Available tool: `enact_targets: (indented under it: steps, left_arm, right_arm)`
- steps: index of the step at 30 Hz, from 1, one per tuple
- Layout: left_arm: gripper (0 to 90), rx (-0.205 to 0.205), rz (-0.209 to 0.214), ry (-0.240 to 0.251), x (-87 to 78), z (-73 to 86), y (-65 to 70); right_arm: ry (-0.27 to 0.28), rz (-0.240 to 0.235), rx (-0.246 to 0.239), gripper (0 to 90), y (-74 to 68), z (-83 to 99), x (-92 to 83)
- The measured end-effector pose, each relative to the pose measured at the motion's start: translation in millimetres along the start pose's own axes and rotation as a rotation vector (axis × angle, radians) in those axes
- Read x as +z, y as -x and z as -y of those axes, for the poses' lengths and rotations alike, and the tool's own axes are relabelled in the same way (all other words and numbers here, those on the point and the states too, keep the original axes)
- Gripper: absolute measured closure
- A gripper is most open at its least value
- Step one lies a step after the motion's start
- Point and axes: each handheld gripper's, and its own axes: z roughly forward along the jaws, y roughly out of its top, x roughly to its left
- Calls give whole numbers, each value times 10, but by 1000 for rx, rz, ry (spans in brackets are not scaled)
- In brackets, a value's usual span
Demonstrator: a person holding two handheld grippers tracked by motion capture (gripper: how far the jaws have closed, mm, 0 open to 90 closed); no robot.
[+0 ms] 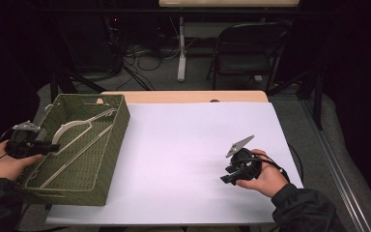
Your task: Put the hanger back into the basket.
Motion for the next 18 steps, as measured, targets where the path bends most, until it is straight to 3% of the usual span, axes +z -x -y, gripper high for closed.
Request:
enact_targets:
  steps: [2,3,4,6,18]
  left_arm:
    - [650,-3,-16,10,-26,5,-12]
    - [641,-11,-14,28,-53,12,-24]
    - [610,-22,-12,48,-80,18,-32]
    - [567,-21,-23,72,-137,19,-28]
    - [466,-38,-32,103,-345,-32,11]
  right_arm:
    - [-4,-1,0,562,-1,-2,-2]
    - [-36,-9,-7,562,3,-12,-23]
    - [4,0,1,562,-9,-2,5]
    - [-9,-1,3,561,-13,-6,-2]
    - [-28,0,-2,545,-7,-20,-20]
